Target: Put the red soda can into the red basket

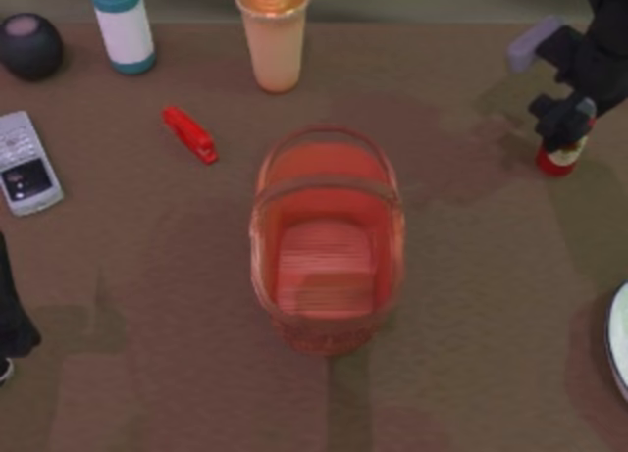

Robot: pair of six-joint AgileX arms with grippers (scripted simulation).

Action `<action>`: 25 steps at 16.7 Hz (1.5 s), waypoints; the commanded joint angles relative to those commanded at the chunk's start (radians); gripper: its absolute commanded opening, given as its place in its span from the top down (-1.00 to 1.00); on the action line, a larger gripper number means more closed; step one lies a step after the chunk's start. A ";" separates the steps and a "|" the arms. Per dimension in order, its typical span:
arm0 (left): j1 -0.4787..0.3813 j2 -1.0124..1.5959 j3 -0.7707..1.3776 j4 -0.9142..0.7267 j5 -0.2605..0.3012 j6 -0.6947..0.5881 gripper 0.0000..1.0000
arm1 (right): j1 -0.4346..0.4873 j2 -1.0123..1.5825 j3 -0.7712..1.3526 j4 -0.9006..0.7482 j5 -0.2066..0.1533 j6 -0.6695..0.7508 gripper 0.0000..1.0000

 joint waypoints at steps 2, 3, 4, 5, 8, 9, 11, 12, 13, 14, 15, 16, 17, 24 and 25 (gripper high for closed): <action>0.000 0.000 0.000 0.000 0.000 0.000 -1.00 | 0.000 0.000 0.000 0.000 0.000 0.000 1.00; 0.000 0.000 0.000 0.000 0.000 0.000 -1.00 | 0.000 0.000 0.000 0.000 0.000 0.000 1.00; 0.000 0.000 0.000 0.000 0.000 0.000 -1.00 | 0.000 0.000 0.000 0.000 0.000 0.000 1.00; 0.000 0.000 0.000 0.000 0.000 0.000 -1.00 | 0.000 0.000 0.000 0.000 0.000 0.000 1.00; 0.000 0.000 0.000 0.000 0.000 0.000 -1.00 | -0.004 -0.001 0.000 0.000 0.000 0.001 1.00; 0.000 0.000 0.000 0.000 0.000 0.000 -1.00 | -0.004 -0.001 0.000 0.000 0.000 0.001 1.00; 0.000 0.000 0.000 0.000 0.000 0.000 -1.00 | 0.003 -0.009 -0.015 0.030 -0.019 0.010 1.00; 0.000 0.000 0.000 0.000 0.000 0.000 -1.00 | 0.009 -0.016 -0.031 0.061 -0.037 0.020 1.00; 0.000 0.000 0.000 0.000 0.000 0.000 -1.00 | 0.016 -0.026 -0.052 0.103 -0.061 0.034 1.00; 0.000 0.000 0.000 0.000 0.000 0.000 -1.00 | 0.023 -0.038 -0.077 0.156 -0.090 0.052 1.00; 0.000 0.000 0.000 0.000 0.000 0.000 -1.00 | 0.032 -0.052 -0.107 0.219 -0.124 0.073 1.00; 0.000 0.000 0.000 0.000 0.000 0.000 -1.00 | 0.042 -0.067 -0.142 0.292 -0.162 0.098 1.00; 0.000 0.000 0.000 0.000 0.000 0.000 -1.00 | 0.052 -0.084 -0.180 0.375 -0.204 0.125 1.00; 0.000 0.000 0.000 0.000 0.000 0.000 -1.00 | 0.139 -0.235 -0.531 1.102 -0.560 0.372 1.00; 0.000 0.000 0.000 0.000 0.000 0.000 -1.00 | 0.152 -0.260 -0.587 1.211 -0.614 0.411 1.00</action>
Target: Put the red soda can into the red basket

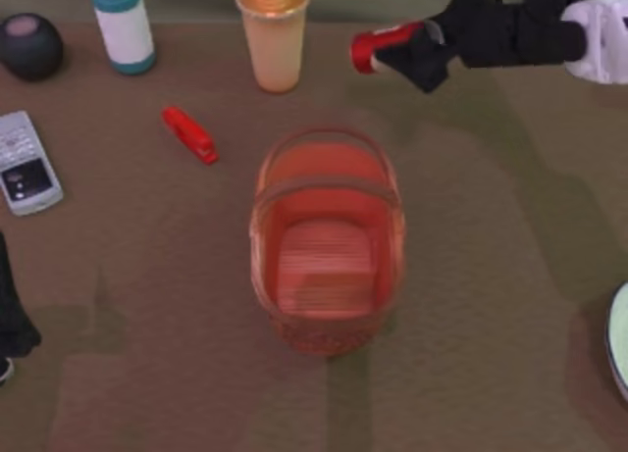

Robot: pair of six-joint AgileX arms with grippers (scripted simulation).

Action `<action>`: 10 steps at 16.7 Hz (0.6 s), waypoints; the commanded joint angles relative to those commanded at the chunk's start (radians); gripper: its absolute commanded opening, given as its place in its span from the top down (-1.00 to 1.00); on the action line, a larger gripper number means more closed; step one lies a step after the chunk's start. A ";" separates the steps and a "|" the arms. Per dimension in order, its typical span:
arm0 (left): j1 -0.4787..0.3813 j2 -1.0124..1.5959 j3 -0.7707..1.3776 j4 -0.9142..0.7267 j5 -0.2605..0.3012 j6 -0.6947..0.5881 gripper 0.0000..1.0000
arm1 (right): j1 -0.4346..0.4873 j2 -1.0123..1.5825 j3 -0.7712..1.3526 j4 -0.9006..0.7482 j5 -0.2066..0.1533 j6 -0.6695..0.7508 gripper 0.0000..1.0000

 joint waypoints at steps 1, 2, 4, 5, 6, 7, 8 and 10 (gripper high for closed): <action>0.000 0.000 0.000 0.000 0.000 0.000 -1.00 | 0.013 -0.026 -0.055 0.106 -0.053 0.037 1.00; 0.000 0.000 0.000 0.000 0.000 0.000 -1.00 | 0.026 -0.053 -0.109 0.209 -0.105 0.074 1.00; 0.000 0.000 0.000 0.000 0.000 0.000 -1.00 | 0.050 -0.107 -0.210 0.400 -0.202 0.140 1.00; 0.000 0.000 0.000 0.000 0.000 0.000 -1.00 | 0.061 -0.134 -0.256 0.485 -0.247 0.170 1.00; 0.000 0.000 0.000 0.000 0.000 0.000 -1.00 | 0.072 -0.160 -0.297 0.562 -0.288 0.196 1.00; 0.000 0.000 0.000 0.000 0.000 0.000 -1.00 | 0.081 -0.185 -0.334 0.629 -0.325 0.219 1.00; 0.000 0.000 0.000 0.000 0.000 0.000 -1.00 | 0.089 -0.207 -0.366 0.686 -0.357 0.238 1.00; 0.000 0.000 0.000 0.000 0.000 0.000 -1.00 | 0.102 -0.244 -0.412 0.767 -0.407 0.266 1.00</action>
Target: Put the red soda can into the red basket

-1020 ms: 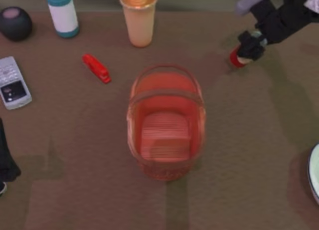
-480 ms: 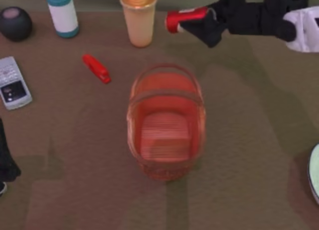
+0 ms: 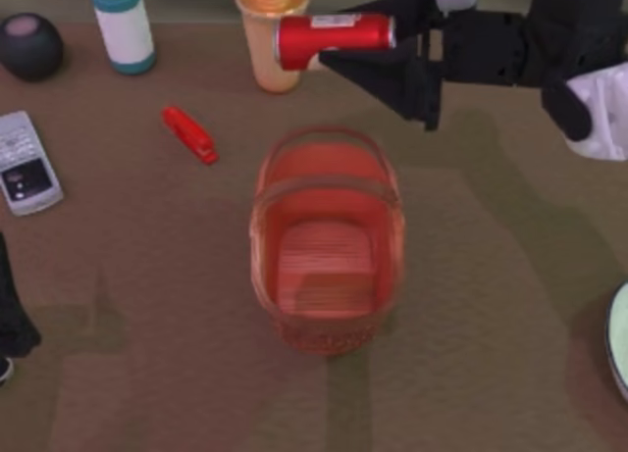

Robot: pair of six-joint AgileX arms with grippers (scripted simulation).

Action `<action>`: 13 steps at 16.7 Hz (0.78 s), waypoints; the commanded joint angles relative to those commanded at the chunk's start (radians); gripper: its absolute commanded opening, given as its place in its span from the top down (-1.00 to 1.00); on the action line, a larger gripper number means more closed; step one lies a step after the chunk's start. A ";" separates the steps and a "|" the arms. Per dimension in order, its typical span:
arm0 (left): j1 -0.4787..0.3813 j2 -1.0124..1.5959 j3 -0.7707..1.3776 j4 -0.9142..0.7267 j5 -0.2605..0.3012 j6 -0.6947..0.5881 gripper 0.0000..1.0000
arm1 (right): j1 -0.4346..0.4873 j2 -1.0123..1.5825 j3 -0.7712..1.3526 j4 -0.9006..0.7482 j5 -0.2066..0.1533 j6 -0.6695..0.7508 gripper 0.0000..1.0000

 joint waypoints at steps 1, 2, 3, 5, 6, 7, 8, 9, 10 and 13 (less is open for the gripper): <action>0.000 0.000 0.000 0.000 0.000 0.000 -1.00 | 0.004 -0.012 -0.014 0.025 -0.016 0.008 1.00; 0.000 0.000 0.000 0.000 0.000 0.000 -1.00 | 0.006 -0.019 -0.022 0.039 -0.025 0.013 1.00; 0.000 0.000 0.000 0.000 0.000 0.000 -1.00 | 0.007 -0.021 -0.025 0.043 -0.027 0.014 1.00; 0.000 0.000 0.000 0.000 0.000 0.000 -1.00 | 0.007 -0.021 -0.025 0.043 -0.027 0.014 1.00; 0.000 0.000 0.000 0.000 0.000 0.000 -1.00 | 0.007 -0.021 -0.025 0.043 -0.027 0.014 1.00; 0.000 0.000 0.000 0.000 0.000 0.000 -1.00 | 0.002 -0.018 -0.021 0.041 -0.027 0.015 1.00; 0.000 0.000 0.000 0.000 0.000 0.000 -1.00 | 0.002 -0.014 -0.022 0.044 -0.027 0.015 1.00; 0.000 0.000 0.000 0.000 0.000 0.000 -1.00 | 0.003 -0.002 -0.025 0.057 -0.028 0.015 1.00; 0.000 0.000 0.000 0.000 0.000 0.000 -1.00 | 0.004 0.019 -0.031 0.081 -0.029 0.014 1.00; 0.000 0.000 0.000 0.000 0.000 0.000 -1.00 | 0.005 0.106 -0.060 0.202 -0.026 0.013 1.00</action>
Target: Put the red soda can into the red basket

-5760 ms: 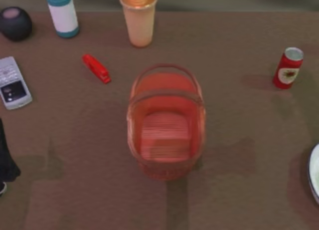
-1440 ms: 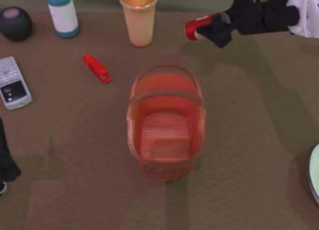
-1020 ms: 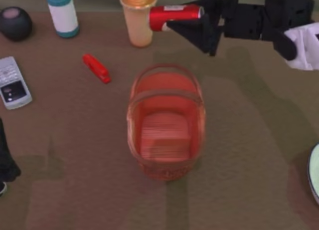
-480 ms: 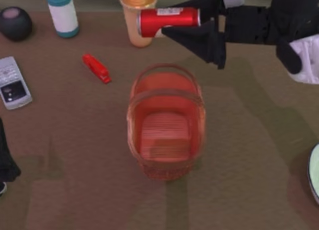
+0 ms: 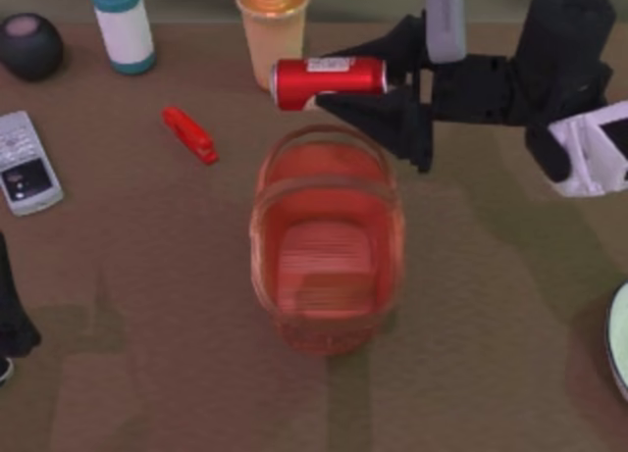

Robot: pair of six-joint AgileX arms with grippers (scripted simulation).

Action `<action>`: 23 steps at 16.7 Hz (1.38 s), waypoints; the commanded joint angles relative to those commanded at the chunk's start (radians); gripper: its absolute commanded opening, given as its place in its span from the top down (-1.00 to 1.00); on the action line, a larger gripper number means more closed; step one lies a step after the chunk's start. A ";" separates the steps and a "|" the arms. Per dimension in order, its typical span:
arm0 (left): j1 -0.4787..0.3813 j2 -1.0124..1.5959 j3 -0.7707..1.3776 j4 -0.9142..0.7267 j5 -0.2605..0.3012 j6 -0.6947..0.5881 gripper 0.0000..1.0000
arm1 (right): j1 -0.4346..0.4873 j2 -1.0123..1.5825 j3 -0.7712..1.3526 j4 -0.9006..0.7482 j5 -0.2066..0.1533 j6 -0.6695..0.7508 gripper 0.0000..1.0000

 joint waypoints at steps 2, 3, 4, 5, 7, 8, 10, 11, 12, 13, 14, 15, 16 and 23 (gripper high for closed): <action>0.000 0.000 0.000 0.000 0.000 0.000 -1.00 | 0.003 0.062 -0.023 0.092 0.001 -0.001 1.00; 0.000 0.000 0.000 0.000 0.000 0.000 -1.00 | 0.005 0.089 -0.033 0.128 0.001 -0.002 1.00; 0.000 0.000 0.000 0.000 0.000 0.000 -1.00 | 0.006 0.109 -0.042 0.153 0.002 -0.002 1.00; 0.000 0.000 0.000 0.000 0.000 0.000 -1.00 | 0.006 0.122 -0.048 0.168 0.003 -0.002 1.00; 0.000 0.000 0.000 0.000 0.000 0.000 -1.00 | 0.007 0.126 -0.050 0.173 0.003 -0.002 1.00; 0.000 0.000 0.000 0.000 0.000 0.000 -1.00 | 0.007 0.126 -0.050 0.173 0.003 -0.002 1.00; 0.000 0.000 0.000 0.000 0.000 0.000 -1.00 | 0.007 0.126 -0.050 0.173 0.003 -0.002 0.85; 0.000 0.000 0.000 0.000 0.000 0.000 -1.00 | 0.007 0.126 -0.050 0.173 0.003 -0.002 0.70; 0.000 0.000 0.000 0.000 0.000 0.000 -1.00 | 0.007 0.126 -0.050 0.173 0.003 -0.002 0.55; 0.000 0.000 0.000 0.000 0.000 0.000 -1.00 | 0.007 0.126 -0.050 0.173 0.003 -0.002 0.40; 0.000 0.000 0.000 0.000 0.000 0.000 -1.00 | 0.007 0.126 -0.050 0.173 0.003 -0.002 0.25; 0.000 0.000 0.000 0.000 0.000 0.000 -1.00 | 0.007 0.126 -0.050 0.173 0.003 -0.002 0.10; 0.000 0.000 0.000 0.000 0.000 0.000 -1.00 | 0.007 0.126 -0.050 0.173 0.003 -0.002 -0.06; 0.000 0.000 0.000 0.000 0.000 0.000 -1.00 | 0.007 0.126 -0.050 0.173 0.003 -0.002 -1.00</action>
